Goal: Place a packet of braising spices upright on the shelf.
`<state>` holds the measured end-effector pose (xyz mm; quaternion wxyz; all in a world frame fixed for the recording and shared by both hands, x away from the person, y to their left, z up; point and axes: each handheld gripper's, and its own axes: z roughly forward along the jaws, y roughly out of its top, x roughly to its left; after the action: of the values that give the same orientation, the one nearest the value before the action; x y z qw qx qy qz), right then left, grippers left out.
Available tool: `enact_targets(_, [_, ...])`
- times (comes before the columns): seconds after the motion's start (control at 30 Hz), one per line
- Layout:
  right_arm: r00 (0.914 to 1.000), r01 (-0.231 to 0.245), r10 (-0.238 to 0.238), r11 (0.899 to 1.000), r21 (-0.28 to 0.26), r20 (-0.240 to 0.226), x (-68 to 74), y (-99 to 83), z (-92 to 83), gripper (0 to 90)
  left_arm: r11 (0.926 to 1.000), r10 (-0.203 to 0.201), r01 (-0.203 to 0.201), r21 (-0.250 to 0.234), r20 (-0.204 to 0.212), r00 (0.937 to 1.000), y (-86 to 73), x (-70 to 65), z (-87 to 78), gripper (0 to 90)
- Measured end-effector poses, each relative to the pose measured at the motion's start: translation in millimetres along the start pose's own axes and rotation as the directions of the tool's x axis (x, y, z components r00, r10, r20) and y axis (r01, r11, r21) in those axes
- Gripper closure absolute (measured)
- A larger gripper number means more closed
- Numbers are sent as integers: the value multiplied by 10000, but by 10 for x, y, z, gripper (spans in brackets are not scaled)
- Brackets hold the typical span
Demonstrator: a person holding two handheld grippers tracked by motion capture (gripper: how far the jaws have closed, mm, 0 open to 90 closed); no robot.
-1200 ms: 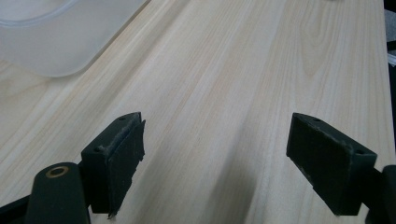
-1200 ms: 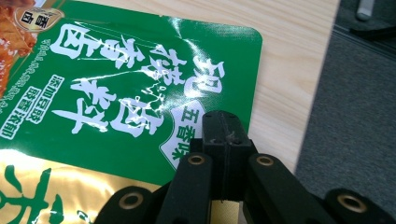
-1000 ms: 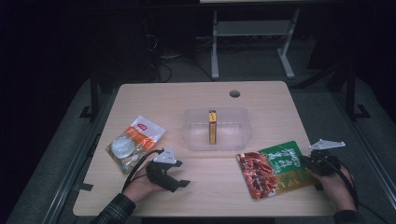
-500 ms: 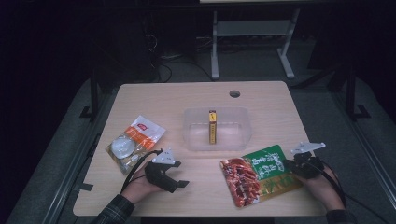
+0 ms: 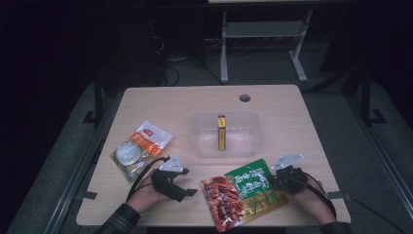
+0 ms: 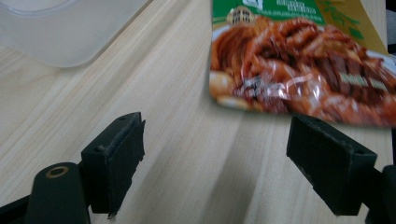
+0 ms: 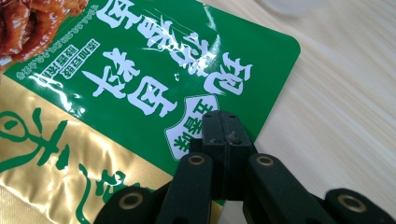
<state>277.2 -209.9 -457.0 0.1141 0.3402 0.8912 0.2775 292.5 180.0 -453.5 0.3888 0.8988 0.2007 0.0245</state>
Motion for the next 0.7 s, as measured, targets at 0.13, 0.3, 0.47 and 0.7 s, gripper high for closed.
enact_targets(0.13, [9989,363,-362,9993,6,-308,159,109,66,900,10000,-30,31,-49,14,10000,3,-5,1,183])
enact_targets(0.3, [9958,639,-643,9979,-74,-650,281,198,127,900,9999,-126,127,-77,66,9999,8,-19,2,183])
enact_targets(0.47, [9936,798,-814,9965,-234,-788,342,249,153,900,9997,-246,247,-76,86,9997,35,-43,-3,179])
enact_targets(0.7, [9993,-66,20,9919,-1272,-360,198,179,-19,560,9991,-401,402,-143,89,9992,103,-141,53,134])
